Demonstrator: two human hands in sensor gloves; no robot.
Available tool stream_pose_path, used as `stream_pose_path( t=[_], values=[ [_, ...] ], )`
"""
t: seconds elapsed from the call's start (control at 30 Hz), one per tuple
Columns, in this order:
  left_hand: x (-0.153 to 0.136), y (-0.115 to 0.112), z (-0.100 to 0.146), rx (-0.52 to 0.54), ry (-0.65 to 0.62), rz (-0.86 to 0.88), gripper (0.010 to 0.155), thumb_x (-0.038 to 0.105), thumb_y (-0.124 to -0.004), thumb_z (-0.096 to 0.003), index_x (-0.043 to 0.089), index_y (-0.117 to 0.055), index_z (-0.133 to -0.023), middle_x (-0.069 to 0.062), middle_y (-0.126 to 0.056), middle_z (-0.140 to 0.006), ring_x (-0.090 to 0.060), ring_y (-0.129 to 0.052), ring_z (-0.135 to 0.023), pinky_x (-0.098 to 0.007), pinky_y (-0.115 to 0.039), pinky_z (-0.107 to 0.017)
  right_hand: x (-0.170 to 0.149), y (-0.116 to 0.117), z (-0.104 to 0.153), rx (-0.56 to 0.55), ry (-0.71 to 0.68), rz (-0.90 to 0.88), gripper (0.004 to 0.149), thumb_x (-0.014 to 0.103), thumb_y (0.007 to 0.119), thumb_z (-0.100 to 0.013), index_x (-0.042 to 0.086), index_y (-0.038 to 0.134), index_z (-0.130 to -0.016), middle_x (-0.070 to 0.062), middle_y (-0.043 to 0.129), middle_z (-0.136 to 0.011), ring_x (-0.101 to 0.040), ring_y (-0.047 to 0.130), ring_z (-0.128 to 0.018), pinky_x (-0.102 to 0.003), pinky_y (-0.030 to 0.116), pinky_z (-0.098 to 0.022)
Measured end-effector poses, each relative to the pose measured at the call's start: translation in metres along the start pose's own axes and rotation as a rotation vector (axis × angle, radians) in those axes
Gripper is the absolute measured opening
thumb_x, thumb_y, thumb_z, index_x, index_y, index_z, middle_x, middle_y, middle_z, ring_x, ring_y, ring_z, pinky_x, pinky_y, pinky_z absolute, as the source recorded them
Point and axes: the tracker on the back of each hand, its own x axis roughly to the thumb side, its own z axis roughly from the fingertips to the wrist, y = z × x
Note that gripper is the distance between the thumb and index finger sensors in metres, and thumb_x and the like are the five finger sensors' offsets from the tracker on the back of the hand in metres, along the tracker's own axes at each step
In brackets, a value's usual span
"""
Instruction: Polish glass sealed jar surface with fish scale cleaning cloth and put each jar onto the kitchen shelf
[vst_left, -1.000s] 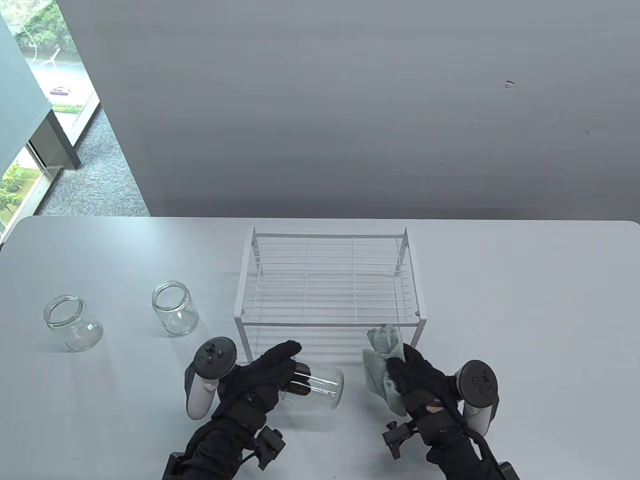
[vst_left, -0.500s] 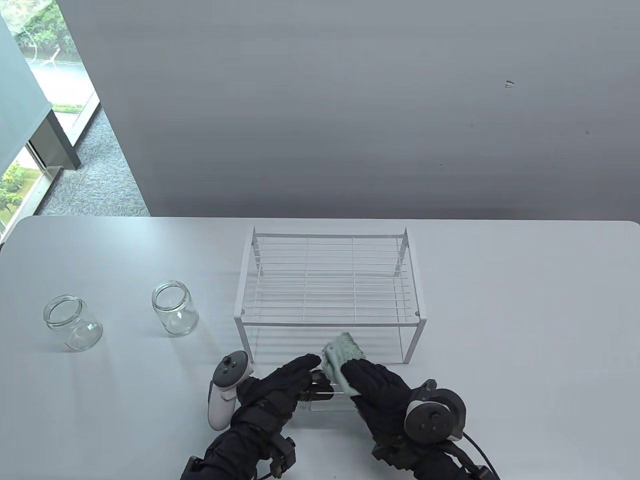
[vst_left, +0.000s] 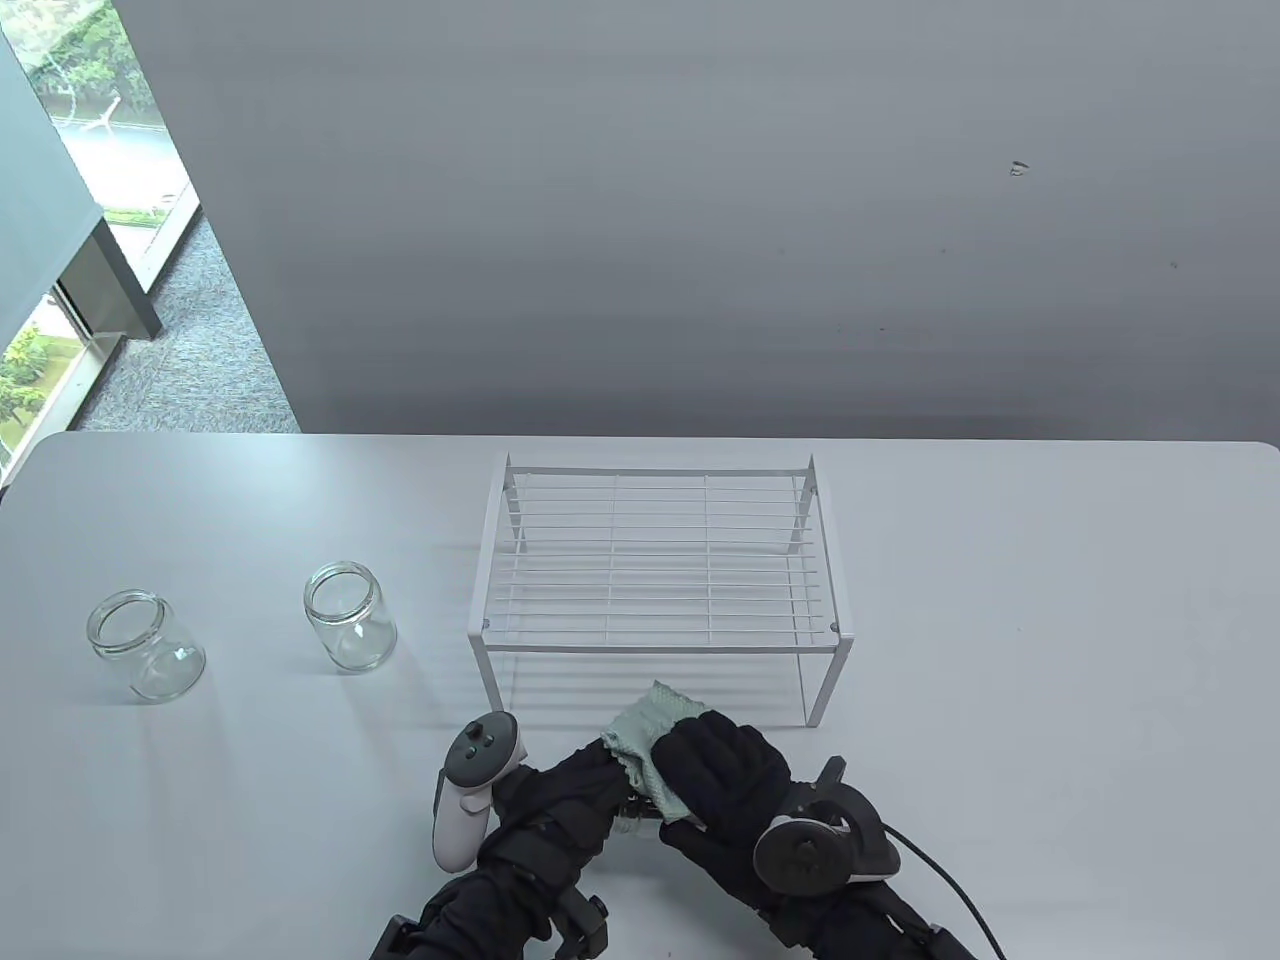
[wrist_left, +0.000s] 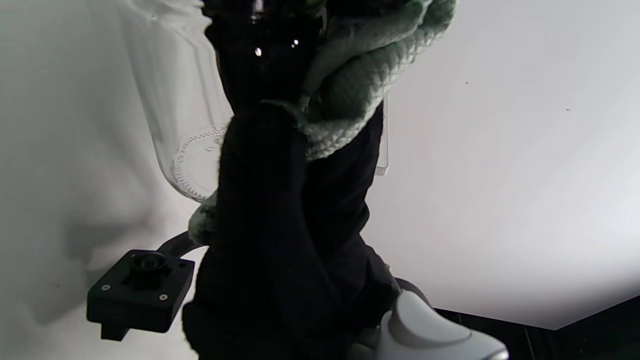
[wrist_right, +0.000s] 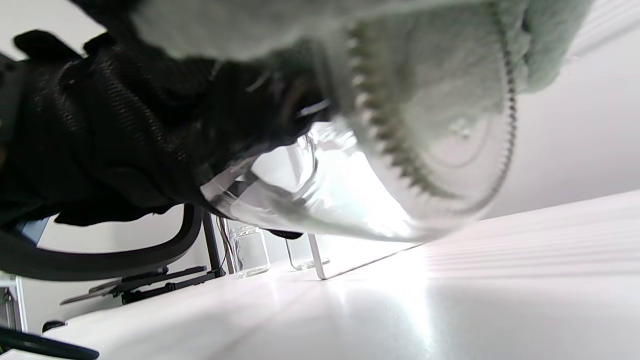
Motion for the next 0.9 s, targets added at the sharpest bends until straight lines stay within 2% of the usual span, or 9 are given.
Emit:
stream_pose_path(
  t=[0.17,0.3,0.43,0.53,0.67,0.8,0.83,0.9],
  values=[
    [0.001,0.003,0.003,0.036,-0.026,0.011,0.057,0.030,-0.063,-0.0567,0.013,-0.045,-0.108,-0.014,-0.083,-0.093,-0.020,-0.102,-0.076,-0.050,-0.027,-0.074,-0.010,-0.005,0.003,-0.026,0.046,-0.050,0.070,0.045,0.067,-0.053,0.001,0.050,-0.104,-0.034,0.055,-0.098,-0.062,0.063,-0.082,-0.070,0.054,-0.054],
    [-0.004,0.009,0.007,0.103,-0.029,0.109,0.057,0.030,-0.061,-0.0571,0.013,-0.042,-0.108,-0.013,-0.082,-0.094,-0.018,-0.102,-0.076,-0.050,-0.028,-0.075,-0.003,-0.009,0.004,-0.052,-0.038,0.043,0.066,0.037,0.069,-0.052,0.001,0.051,-0.104,-0.035,0.052,-0.099,-0.063,0.060,-0.083,-0.072,0.052,-0.054],
    [-0.010,0.014,0.008,0.158,-0.043,0.245,0.057,0.030,-0.059,-0.0574,0.014,-0.040,-0.108,-0.013,-0.079,-0.097,-0.018,-0.099,-0.081,-0.048,-0.025,-0.074,0.016,-0.005,0.000,0.012,-0.185,0.135,0.067,0.036,0.071,-0.051,0.001,0.052,-0.105,-0.034,0.039,-0.103,-0.065,0.040,-0.090,-0.074,0.041,-0.057],
    [-0.010,0.016,0.008,0.153,-0.049,0.255,0.056,0.030,-0.059,-0.0574,0.013,-0.041,-0.108,-0.013,-0.078,-0.097,-0.018,-0.098,-0.082,-0.048,-0.024,-0.073,0.025,-0.002,-0.002,0.035,-0.203,0.153,0.073,0.046,0.069,-0.052,0.000,0.051,-0.105,-0.034,0.035,-0.104,-0.063,0.031,-0.092,-0.077,0.033,-0.058],
    [-0.010,0.014,0.007,0.133,-0.038,0.263,0.057,0.031,-0.059,-0.0576,0.013,-0.041,-0.108,-0.012,-0.078,-0.098,-0.018,-0.098,-0.082,-0.048,-0.024,-0.073,0.025,-0.009,-0.003,-0.065,-0.220,0.056,0.069,0.045,0.067,-0.052,0.001,0.056,-0.103,-0.034,0.049,-0.102,-0.061,0.042,-0.092,-0.076,0.034,-0.058],
    [-0.010,0.012,0.007,0.115,-0.028,0.269,0.057,0.031,-0.059,-0.0576,0.012,-0.041,-0.108,-0.012,-0.079,-0.097,-0.017,-0.099,-0.081,-0.049,-0.025,-0.074,0.025,-0.019,-0.001,-0.164,-0.236,0.117,0.064,0.039,0.073,-0.050,0.002,0.063,-0.101,-0.031,0.061,-0.099,-0.060,0.055,-0.089,-0.073,0.042,-0.058],
    [-0.010,0.011,0.007,0.111,-0.026,0.263,0.057,0.030,-0.060,-0.0576,0.012,-0.041,-0.108,-0.013,-0.079,-0.097,-0.018,-0.099,-0.081,-0.048,-0.025,-0.073,0.025,-0.020,-0.002,-0.172,-0.238,0.152,0.065,0.039,0.076,-0.049,0.002,0.063,-0.101,-0.032,0.061,-0.098,-0.060,0.056,-0.088,-0.073,0.043,-0.058],
    [-0.009,0.006,0.005,0.082,-0.030,0.240,0.056,0.030,-0.060,-0.0574,0.012,-0.042,-0.108,-0.013,-0.079,-0.096,-0.018,-0.099,-0.081,-0.048,-0.025,-0.073,0.026,-0.015,-0.003,-0.103,-0.220,0.203,0.068,0.040,0.078,-0.049,0.003,0.060,-0.103,-0.032,0.056,-0.101,-0.061,0.052,-0.090,-0.073,0.041,-0.058]
  ],
)
